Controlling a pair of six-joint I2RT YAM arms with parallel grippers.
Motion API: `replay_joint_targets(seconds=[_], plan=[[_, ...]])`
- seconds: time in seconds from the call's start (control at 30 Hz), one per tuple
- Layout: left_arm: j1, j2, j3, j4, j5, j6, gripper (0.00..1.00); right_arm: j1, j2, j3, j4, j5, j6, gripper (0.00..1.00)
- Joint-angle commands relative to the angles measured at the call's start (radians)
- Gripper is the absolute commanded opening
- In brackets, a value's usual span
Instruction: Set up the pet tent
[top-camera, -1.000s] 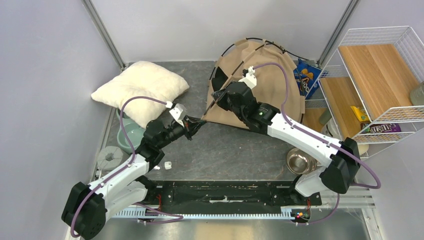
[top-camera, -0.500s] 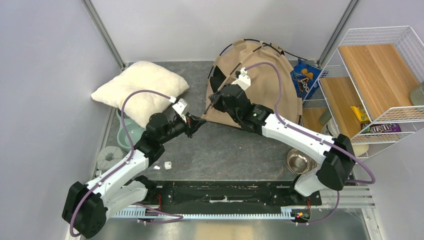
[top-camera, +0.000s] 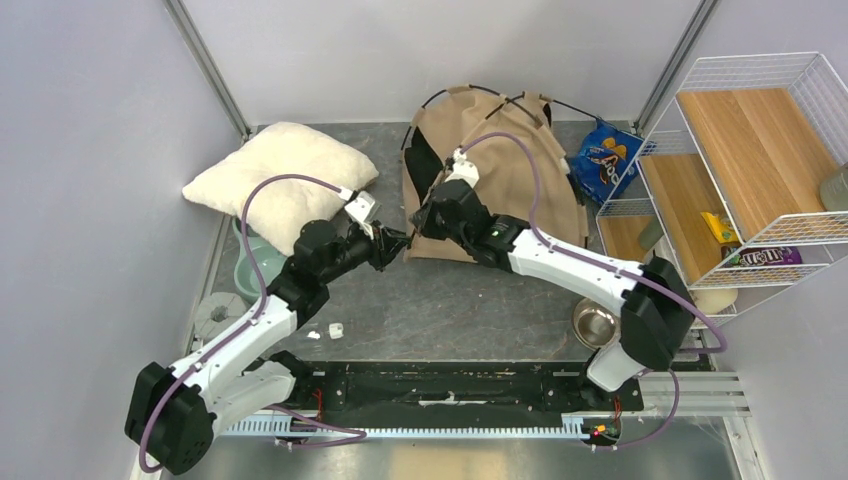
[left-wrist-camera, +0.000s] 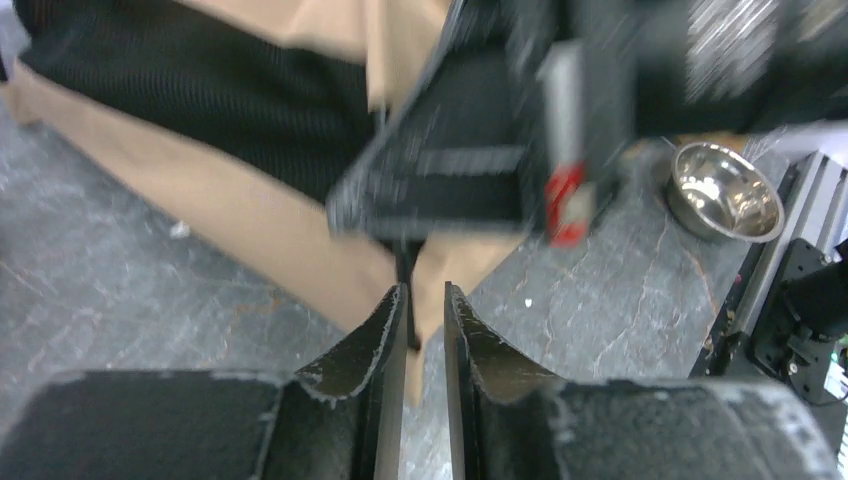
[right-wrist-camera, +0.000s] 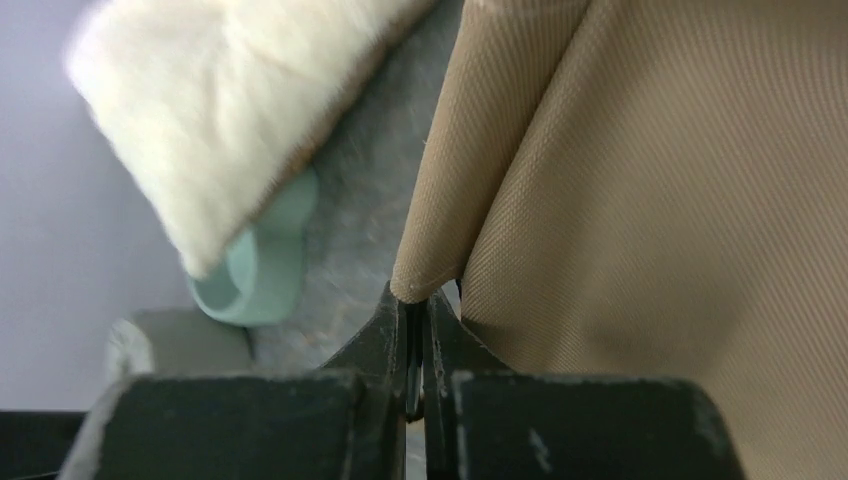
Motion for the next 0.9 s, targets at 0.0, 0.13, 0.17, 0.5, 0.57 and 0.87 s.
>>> replay_joint_targets(seconds=[0.0, 0.13, 0.17, 0.5, 0.57, 0.87], plan=[[-0.003, -0.025, 0.053, 0.106, -0.022, 0.043, 0.27, 0.007, 0.063, -0.027, -0.084, -0.174, -0.09, 0.0], [-0.002, -0.045, 0.043, 0.099, -0.061, 0.042, 0.32, 0.007, 0.084, -0.018, -0.116, -0.208, -0.107, 0.0], [-0.003, -0.049, 0.041, 0.098, -0.073, 0.041, 0.33, 0.008, 0.089, -0.015, -0.124, -0.209, -0.111, 0.0], [-0.002, -0.117, 0.027, 0.092, -0.269, 0.024, 0.48, 0.008, 0.033, -0.005, -0.19, -0.23, -0.133, 0.53], [-0.003, -0.126, 0.026, 0.094, -0.307, 0.024, 0.52, 0.007, 0.002, 0.003, -0.221, -0.236, -0.144, 0.62], [-0.002, -0.164, 0.078, 0.016, -0.481, -0.042, 0.83, -0.046, -0.126, 0.139, -0.425, -0.341, -0.339, 0.73]])
